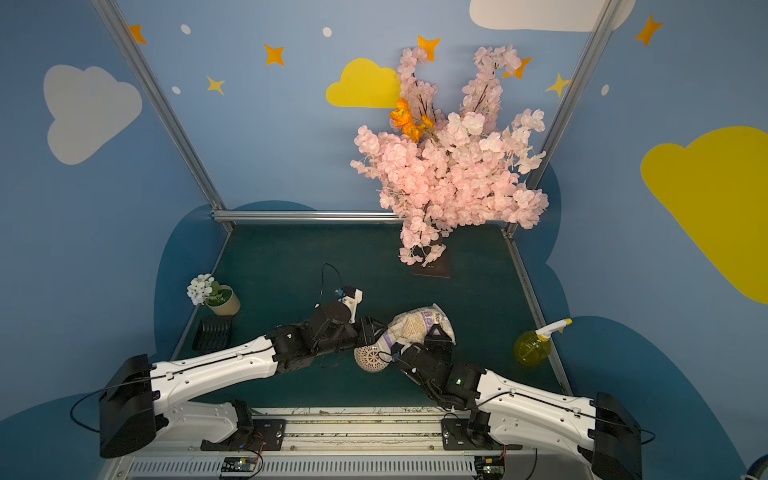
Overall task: Pour the oats into the breakfast bowl
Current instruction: Pour the oats into the bowl.
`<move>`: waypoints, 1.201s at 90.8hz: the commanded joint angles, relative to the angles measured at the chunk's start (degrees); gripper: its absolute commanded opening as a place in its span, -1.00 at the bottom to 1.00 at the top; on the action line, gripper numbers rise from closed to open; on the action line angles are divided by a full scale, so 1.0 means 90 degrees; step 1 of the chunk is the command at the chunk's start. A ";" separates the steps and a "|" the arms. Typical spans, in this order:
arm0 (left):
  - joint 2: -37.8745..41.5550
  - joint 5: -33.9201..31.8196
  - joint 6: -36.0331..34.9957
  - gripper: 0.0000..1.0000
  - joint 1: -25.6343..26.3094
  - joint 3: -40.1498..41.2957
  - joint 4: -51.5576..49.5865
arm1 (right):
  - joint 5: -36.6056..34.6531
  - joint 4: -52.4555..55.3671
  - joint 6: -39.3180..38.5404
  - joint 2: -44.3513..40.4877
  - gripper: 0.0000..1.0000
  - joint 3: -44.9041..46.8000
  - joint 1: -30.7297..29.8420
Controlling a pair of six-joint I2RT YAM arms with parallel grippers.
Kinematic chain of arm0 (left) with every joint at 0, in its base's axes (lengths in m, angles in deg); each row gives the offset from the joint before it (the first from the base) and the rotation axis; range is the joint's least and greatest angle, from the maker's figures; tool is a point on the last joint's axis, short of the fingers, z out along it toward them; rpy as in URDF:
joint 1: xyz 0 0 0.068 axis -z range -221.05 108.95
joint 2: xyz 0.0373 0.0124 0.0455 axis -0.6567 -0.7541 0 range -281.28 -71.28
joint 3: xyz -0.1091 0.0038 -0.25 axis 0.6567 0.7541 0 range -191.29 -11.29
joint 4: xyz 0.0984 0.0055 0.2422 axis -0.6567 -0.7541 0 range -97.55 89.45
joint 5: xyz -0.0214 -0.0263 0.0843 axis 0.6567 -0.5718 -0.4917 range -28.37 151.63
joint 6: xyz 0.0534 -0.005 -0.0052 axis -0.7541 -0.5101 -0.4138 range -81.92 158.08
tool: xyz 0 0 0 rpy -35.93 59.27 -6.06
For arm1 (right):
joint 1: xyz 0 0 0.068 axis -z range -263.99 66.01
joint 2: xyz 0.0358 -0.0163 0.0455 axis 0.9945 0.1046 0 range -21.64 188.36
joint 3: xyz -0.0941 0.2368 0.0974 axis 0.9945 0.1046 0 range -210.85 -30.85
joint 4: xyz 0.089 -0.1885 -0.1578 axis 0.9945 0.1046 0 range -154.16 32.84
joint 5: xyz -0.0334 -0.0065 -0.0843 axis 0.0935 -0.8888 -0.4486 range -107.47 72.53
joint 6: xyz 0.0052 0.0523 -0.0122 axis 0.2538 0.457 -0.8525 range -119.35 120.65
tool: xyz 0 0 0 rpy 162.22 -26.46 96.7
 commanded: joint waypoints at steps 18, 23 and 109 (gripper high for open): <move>-0.0162 0.0223 0.0087 -0.11 -0.0019 0.0097 0.0233 | -0.0988 -0.1455 -0.0360 -0.0202 -1.00 -0.0299 -0.0169; -0.0181 0.0232 0.0082 -0.11 -0.0014 0.0096 0.0233 | -0.1044 -0.1528 -0.0405 -0.0180 -1.00 -0.0280 -0.0170; -0.0498 0.0277 0.0181 -0.20 -0.0019 0.0184 0.0233 | -0.1282 -0.2418 -0.1458 0.0212 -1.00 -0.0039 -0.0172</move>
